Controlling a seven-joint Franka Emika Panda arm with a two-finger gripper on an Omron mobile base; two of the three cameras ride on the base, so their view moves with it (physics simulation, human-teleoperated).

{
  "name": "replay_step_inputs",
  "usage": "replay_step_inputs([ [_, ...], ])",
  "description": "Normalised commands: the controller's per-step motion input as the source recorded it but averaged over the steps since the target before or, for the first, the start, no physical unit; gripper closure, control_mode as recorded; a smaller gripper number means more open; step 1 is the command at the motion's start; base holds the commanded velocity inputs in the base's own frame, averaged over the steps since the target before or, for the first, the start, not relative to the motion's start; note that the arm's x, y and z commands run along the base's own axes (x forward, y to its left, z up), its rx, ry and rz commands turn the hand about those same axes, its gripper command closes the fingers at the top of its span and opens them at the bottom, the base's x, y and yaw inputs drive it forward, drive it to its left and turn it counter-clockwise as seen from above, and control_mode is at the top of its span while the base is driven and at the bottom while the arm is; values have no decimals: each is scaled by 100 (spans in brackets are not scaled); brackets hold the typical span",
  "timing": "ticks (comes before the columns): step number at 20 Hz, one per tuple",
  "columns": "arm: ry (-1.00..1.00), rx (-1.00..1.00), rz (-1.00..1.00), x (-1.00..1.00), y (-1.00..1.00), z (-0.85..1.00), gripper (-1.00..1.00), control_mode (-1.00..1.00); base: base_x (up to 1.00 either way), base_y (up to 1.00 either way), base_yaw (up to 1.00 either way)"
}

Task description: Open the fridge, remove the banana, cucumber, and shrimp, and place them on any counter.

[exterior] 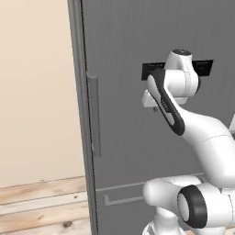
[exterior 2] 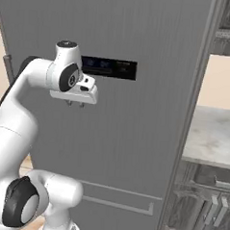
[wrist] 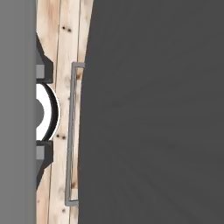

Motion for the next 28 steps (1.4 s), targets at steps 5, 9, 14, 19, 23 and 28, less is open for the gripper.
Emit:
replay_step_inputs([
  [5, -1, 0, 0, -4, 0, 2, -100, 100, -29, 0, 0],
  [9, 0, 0, 0, 0, 0, 0, -100, 100, -63, 0, 0],
  [14, 0, 0, 0, 0, 0, 0, -100, 100, -66, 10, 3],
  [19, 0, 0, 0, 0, 0, 0, -100, 100, -19, 69, 1],
  [23, 0, 0, 0, 0, 0, 0, -100, 100, -1, 96, 0],
  [28, 0, 0, 0, 0, 0, 0, -100, 100, -18, 82, 0],
])
